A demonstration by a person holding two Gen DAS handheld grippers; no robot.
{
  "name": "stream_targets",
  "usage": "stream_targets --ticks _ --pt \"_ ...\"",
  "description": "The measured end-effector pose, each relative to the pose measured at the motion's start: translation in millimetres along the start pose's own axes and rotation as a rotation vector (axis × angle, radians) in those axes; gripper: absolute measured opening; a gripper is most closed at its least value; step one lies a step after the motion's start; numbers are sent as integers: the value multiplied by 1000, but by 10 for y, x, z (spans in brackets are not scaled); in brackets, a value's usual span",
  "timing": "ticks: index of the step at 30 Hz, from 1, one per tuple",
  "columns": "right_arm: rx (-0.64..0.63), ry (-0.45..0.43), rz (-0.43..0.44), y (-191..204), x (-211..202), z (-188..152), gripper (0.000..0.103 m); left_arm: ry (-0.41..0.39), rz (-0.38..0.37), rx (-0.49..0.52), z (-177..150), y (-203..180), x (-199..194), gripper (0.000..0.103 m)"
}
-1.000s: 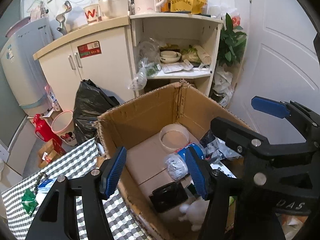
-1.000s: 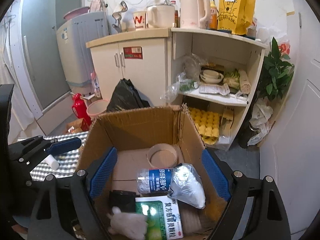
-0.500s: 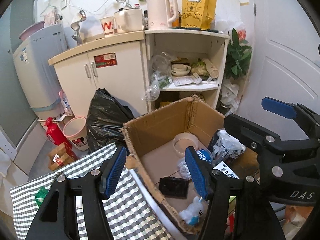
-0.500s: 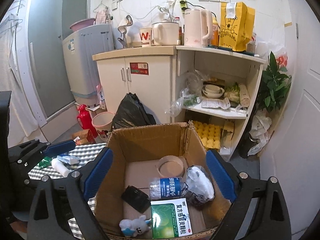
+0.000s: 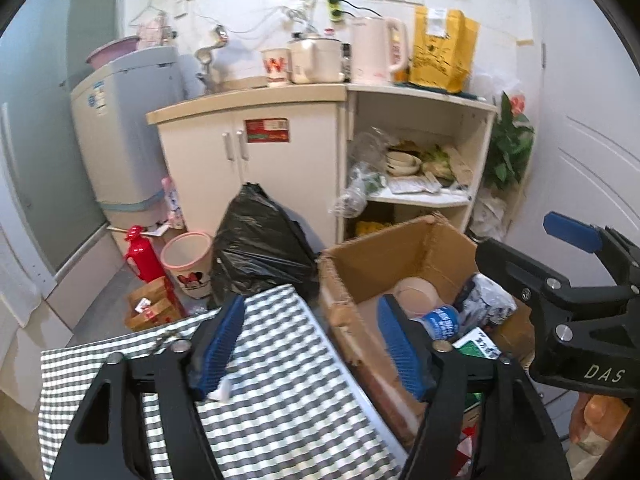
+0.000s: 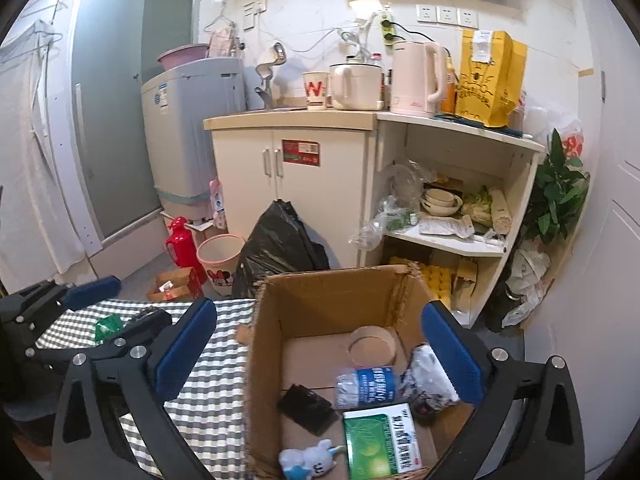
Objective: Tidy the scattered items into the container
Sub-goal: 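Move both tools back over the table toward the remaining items, then approach the green packet with the left tool while the right tool approaches the white bottle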
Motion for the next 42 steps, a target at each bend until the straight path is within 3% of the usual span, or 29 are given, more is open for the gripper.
stream_targets --ticks 5,19,30,33,42 --pt "-18 -25 29 247 -36 27 103 -21 57 -32 -25 273 -120 87" --pt "-29 -74 74 802 -77 122 103 -83 158 -147 -151 1035 -525 97" --pt "-38 -39 168 1339 63 89 103 -114 267 -219 -291 1675 -794 99" --pt "-52 -26 192 1482 87 58 103 -126 283 -232 -319 1796 -856 103" --pt "-108 -24 259 1848 108 -2 103 -156 339 -245 -363 2067 -977 103"
Point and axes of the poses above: each gripper's, at about its wrist camera, not at the fingertips, and x roughly the way its jaws point, y to its left, z to its top, the point moved 5 cm from there along x, roughly the way its jaws point, and after that the axes turned 5 degrees about -x, right-handed, at the moved point
